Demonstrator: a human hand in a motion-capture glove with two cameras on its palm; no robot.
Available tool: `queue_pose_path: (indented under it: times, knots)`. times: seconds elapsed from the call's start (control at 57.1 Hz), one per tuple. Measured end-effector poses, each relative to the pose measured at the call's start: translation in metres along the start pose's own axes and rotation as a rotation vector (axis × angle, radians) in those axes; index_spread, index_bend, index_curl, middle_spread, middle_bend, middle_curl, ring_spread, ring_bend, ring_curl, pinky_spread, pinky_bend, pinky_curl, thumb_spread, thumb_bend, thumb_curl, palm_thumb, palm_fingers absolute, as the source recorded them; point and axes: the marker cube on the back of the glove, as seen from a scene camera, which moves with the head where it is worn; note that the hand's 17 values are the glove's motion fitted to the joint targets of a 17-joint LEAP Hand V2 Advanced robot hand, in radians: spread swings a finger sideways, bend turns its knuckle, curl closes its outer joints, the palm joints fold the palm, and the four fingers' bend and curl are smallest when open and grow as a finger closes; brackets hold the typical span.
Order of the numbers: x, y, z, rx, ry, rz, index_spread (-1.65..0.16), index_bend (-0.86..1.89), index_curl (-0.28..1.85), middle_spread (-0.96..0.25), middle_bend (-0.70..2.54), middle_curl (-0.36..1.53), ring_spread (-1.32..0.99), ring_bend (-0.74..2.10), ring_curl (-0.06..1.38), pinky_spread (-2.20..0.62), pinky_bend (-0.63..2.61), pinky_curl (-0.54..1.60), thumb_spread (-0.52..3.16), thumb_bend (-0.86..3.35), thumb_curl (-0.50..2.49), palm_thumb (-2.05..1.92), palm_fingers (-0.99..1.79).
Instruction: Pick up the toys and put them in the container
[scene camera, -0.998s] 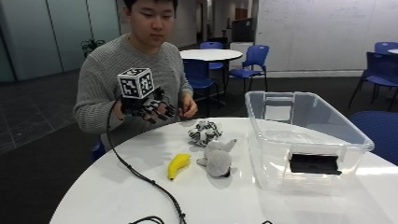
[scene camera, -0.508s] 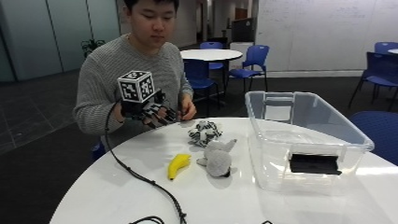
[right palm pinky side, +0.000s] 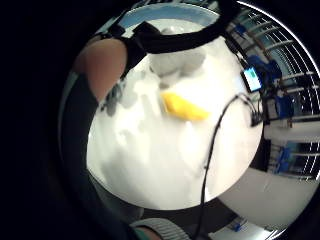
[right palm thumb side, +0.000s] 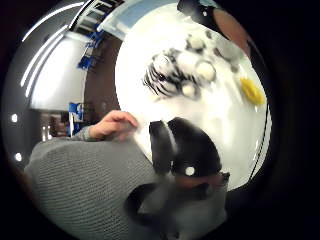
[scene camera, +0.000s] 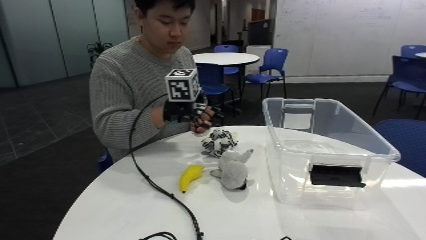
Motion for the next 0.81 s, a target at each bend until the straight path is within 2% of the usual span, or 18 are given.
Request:
queue_pose_path:
  times: [0.14,0.263,0.683,0.805]
  knots:
    - [-0.023,-0.063,-0.009,0.003,-0.017,-0.077,-0.37,0.14,0.27,-0.23,0.18,0.32,-0.23,0.48,0.21,0.01,0.73,0.34,1.43,-0.01,0.18,-0.02,0.09]
    - [-0.039,-0.088,-0.008,0.013,-0.017,-0.109,-0.37,0.15,0.27,-0.22,0.18,0.33,-0.22,0.52,0.22,0.01,0.78,0.35,1.42,-0.02,0.19,-0.02,0.06]
    - [-0.050,-0.074,0.077,-0.161,0.058,-0.089,-0.37,0.16,0.30,-0.22,0.20,0.36,-0.21,0.55,0.24,0.01,0.84,0.36,1.39,-0.01,0.22,-0.01,0.01]
    - [-0.035,-0.073,0.094,-0.148,0.327,-0.144,-0.38,0.19,0.32,-0.22,0.22,0.38,-0.21,0.55,0.25,0.02,0.73,0.33,1.37,-0.01,0.23,0.00,-0.02]
